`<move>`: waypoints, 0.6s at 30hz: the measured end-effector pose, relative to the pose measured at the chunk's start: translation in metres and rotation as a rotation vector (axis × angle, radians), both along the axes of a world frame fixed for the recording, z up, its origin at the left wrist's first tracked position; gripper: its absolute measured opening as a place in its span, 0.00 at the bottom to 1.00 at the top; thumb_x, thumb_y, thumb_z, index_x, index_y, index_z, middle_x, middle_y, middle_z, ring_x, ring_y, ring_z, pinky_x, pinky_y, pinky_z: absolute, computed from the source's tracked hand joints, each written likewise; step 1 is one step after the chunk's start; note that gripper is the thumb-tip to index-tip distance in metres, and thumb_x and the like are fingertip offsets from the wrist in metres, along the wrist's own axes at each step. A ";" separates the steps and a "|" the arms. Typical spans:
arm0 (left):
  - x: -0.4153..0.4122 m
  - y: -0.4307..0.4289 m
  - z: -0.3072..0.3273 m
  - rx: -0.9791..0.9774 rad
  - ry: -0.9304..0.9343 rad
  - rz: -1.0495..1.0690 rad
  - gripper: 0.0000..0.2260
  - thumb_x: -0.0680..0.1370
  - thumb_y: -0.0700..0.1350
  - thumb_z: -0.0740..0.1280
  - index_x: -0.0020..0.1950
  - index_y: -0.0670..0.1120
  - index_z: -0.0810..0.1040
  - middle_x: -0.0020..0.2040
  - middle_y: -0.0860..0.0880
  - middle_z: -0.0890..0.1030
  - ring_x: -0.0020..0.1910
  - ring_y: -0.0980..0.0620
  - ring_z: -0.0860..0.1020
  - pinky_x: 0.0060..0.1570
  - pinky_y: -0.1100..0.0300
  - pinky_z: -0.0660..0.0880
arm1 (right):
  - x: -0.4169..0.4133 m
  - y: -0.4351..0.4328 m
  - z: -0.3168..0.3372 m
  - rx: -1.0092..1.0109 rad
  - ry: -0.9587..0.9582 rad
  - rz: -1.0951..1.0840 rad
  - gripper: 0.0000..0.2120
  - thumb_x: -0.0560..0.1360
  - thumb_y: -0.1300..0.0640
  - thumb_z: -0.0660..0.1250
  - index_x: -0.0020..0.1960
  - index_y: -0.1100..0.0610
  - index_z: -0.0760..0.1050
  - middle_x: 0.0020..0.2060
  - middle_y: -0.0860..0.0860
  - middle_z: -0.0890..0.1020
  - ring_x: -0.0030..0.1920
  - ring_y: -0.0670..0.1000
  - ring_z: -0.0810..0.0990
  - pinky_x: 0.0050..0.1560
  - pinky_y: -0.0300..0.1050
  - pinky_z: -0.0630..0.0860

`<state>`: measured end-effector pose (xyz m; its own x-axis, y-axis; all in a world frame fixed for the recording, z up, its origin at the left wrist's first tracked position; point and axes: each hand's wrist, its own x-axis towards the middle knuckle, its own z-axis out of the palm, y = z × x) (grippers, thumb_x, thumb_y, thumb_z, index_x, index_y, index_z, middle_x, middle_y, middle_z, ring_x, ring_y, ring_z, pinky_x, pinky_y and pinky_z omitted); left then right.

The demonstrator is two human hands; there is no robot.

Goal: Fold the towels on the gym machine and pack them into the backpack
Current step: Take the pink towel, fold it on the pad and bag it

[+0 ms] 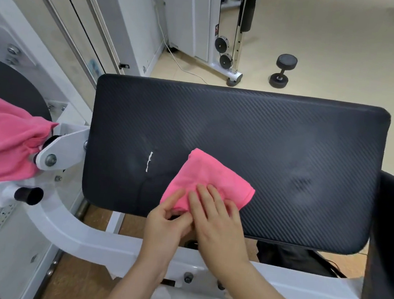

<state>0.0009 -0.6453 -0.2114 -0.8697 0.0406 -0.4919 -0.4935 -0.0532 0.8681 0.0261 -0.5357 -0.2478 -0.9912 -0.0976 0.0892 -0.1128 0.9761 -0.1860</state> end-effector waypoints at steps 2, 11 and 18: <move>0.003 -0.009 -0.001 -0.120 0.034 -0.122 0.25 0.73 0.32 0.70 0.67 0.51 0.76 0.35 0.50 0.79 0.39 0.55 0.79 0.45 0.61 0.79 | -0.001 0.008 -0.010 -0.019 0.083 0.032 0.23 0.73 0.60 0.56 0.67 0.59 0.73 0.67 0.56 0.75 0.68 0.58 0.74 0.57 0.55 0.72; -0.022 -0.026 -0.030 -1.437 1.333 -0.707 0.18 0.75 0.40 0.62 0.65 0.44 0.75 0.62 0.44 0.77 0.62 0.44 0.74 0.67 0.43 0.66 | 0.002 0.025 -0.005 -0.154 0.167 0.093 0.20 0.71 0.62 0.54 0.59 0.60 0.76 0.56 0.56 0.78 0.48 0.60 0.80 0.46 0.50 0.79; -0.045 -0.043 -0.024 -1.269 1.411 -0.934 0.13 0.75 0.43 0.59 0.53 0.42 0.81 0.51 0.45 0.83 0.51 0.46 0.81 0.51 0.51 0.79 | 0.013 0.050 -0.014 -0.034 0.246 0.274 0.14 0.74 0.59 0.61 0.57 0.58 0.79 0.55 0.52 0.82 0.63 0.56 0.78 0.62 0.52 0.74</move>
